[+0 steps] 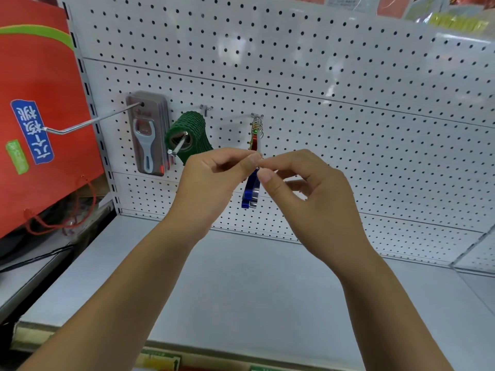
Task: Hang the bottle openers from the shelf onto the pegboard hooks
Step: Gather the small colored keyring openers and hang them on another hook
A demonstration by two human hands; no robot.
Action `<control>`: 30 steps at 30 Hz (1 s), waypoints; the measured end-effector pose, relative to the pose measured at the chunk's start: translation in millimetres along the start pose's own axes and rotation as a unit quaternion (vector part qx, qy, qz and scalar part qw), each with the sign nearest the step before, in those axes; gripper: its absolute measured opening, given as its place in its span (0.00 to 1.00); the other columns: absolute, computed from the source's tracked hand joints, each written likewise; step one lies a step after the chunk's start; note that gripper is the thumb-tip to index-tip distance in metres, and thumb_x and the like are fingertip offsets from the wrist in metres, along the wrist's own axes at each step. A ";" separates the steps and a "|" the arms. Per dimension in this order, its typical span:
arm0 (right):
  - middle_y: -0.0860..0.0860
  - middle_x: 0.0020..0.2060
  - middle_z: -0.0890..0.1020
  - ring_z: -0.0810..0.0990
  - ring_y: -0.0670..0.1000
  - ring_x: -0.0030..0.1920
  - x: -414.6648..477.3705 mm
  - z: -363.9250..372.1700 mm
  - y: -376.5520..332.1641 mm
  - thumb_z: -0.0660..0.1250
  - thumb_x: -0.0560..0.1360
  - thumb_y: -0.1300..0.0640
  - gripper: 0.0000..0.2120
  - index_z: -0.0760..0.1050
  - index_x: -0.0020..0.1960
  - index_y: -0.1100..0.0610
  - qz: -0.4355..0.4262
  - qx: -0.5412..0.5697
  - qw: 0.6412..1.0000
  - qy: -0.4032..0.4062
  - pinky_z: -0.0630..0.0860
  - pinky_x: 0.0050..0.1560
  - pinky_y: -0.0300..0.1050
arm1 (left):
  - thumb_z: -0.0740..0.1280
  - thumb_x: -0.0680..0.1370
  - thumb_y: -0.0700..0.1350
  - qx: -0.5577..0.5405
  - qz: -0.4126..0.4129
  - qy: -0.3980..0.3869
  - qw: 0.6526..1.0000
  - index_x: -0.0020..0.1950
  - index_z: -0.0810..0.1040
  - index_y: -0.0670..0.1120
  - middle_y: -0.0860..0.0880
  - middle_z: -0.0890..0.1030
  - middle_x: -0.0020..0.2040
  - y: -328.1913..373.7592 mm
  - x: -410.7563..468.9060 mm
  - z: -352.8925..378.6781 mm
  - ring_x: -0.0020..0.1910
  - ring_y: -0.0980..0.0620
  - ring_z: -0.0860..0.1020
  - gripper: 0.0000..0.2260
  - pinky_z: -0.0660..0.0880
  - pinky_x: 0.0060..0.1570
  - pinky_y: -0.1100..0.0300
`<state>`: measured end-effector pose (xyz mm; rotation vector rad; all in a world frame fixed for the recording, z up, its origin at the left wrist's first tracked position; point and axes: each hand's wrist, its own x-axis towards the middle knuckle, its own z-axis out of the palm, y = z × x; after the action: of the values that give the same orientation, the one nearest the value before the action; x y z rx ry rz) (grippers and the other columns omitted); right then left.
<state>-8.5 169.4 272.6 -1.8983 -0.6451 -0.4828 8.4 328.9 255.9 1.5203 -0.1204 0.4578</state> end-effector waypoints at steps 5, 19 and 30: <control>0.44 0.47 0.83 0.82 0.45 0.50 -4.8 9.8 1.5 0.71 0.78 0.55 0.05 0.83 0.54 0.52 -0.005 -0.002 1.000 0.028 0.78 0.50 0.37 | 0.74 0.77 0.45 0.057 0.018 -0.010 0.998 0.49 0.87 0.50 0.55 0.88 0.43 -4.7 25.8 -3.2 0.43 0.62 0.83 0.04 0.78 0.47 0.67; 0.43 0.49 0.82 0.81 0.45 0.52 -9.1 11.9 -1.3 0.70 0.79 0.55 0.06 0.82 0.56 0.51 0.008 -0.022 0.999 0.022 0.78 0.52 0.41 | 0.71 0.79 0.45 0.107 0.060 0.004 0.992 0.46 0.85 0.48 0.56 0.82 0.37 -24.2 76.2 14.1 0.36 0.62 0.76 0.05 0.75 0.44 0.65; 0.44 0.50 0.82 0.81 0.44 0.52 -9.1 9.9 -3.2 0.69 0.79 0.55 0.07 0.81 0.57 0.51 0.004 -0.032 0.999 0.011 0.78 0.53 0.42 | 0.65 0.82 0.42 0.228 0.153 0.006 0.962 0.55 0.84 0.46 0.48 0.80 0.52 -37.3 84.7 17.4 0.49 0.51 0.76 0.07 0.72 0.52 0.61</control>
<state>-17.2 177.5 265.6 -1.9526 -0.6131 -0.5233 102.5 330.6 252.4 1.9609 -0.2561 0.7812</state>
